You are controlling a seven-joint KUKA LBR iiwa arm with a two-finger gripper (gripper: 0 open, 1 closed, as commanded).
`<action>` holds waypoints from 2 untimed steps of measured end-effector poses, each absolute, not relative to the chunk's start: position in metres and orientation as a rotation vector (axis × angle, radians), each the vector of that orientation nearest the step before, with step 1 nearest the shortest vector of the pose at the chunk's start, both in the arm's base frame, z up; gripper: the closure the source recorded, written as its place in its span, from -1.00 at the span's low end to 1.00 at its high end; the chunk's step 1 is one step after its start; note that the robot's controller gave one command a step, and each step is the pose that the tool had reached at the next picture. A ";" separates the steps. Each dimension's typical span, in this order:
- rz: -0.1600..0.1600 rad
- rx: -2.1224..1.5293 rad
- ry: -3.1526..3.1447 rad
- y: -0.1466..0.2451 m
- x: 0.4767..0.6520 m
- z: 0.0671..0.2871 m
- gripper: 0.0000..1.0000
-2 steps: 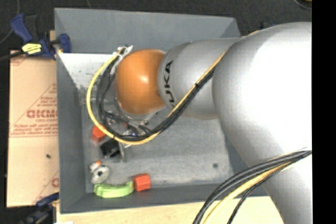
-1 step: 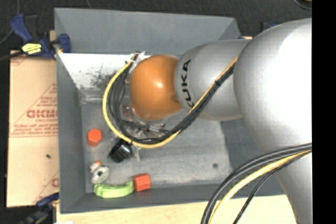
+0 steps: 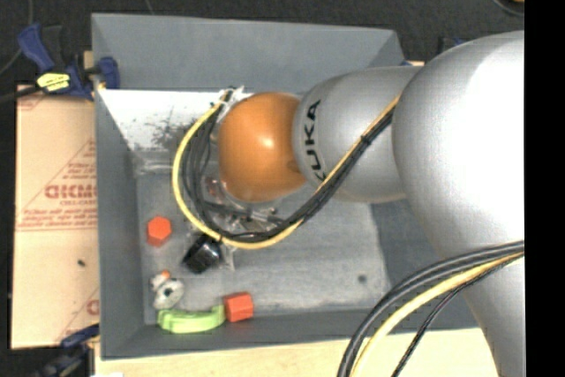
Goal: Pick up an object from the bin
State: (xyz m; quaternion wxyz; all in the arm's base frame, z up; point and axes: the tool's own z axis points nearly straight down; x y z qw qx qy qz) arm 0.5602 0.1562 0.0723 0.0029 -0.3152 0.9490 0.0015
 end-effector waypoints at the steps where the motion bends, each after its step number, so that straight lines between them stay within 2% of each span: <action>1: 0.004 -0.979 2.984 0.160 0.563 0.147 1.00; 2: 0.003 -0.985 2.974 0.160 0.564 0.218 1.00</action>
Offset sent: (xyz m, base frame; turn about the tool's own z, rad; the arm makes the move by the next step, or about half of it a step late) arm -0.0022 -0.0014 0.0798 -0.0539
